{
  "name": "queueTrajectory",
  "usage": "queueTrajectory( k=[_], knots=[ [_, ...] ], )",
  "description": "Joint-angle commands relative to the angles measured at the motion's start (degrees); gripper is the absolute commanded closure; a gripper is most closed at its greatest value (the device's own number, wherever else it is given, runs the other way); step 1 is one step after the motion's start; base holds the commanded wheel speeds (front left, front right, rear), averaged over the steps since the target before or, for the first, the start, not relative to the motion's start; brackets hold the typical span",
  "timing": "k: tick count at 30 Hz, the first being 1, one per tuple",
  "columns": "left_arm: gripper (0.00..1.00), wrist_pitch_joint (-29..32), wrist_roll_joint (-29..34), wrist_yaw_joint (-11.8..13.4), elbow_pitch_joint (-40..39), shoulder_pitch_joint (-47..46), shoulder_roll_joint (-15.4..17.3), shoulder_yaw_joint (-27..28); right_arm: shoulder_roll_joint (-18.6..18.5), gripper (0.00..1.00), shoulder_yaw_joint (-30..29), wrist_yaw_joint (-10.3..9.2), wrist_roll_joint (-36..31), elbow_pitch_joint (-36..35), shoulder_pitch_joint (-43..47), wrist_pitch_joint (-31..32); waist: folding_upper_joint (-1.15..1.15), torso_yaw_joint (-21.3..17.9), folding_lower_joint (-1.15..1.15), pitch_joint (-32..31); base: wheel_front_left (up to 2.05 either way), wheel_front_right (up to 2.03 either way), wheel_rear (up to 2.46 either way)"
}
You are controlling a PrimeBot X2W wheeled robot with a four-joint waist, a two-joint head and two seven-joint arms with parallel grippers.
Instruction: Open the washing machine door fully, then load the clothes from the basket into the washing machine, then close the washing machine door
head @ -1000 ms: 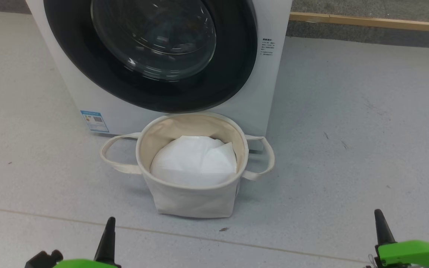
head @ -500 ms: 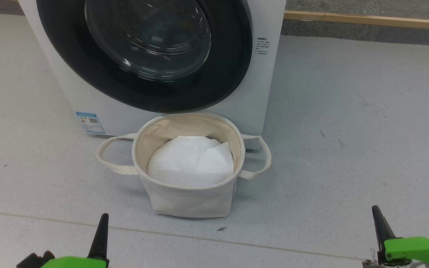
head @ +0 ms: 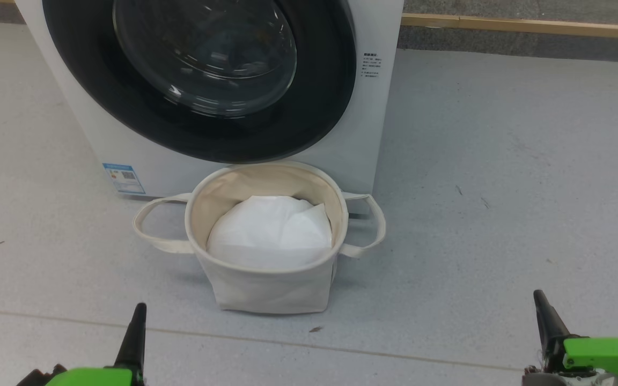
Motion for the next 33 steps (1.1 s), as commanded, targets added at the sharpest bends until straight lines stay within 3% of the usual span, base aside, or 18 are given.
queueTrajectory(
  k=[1,13,33],
  knots=[
    [1.00,0.6,-1.7,-0.4,-2.3,-3.0,0.8,2.2,-0.6,1.00,0.8,0.00,1.8,-2.2,-3.2,0.8,0.00,-0.1,0.00,0.0,0.00,0.00,0.00],
    [1.00,2.7,-9.5,-0.4,-3.2,-3.2,0.8,4.1,-0.7,1.00,0.6,0.00,9.3,-2.4,-4.0,2.9,0.00,-0.9,0.00,0.1,0.00,0.00,0.00],
    [1.00,3.1,-9.4,-0.4,-3.2,-3.3,0.4,4.6,-0.7,1.00,0.6,0.00,9.5,-2.4,-4.0,2.9,0.00,-0.9,0.00,0.1,0.00,0.00,0.00]
  ],
)
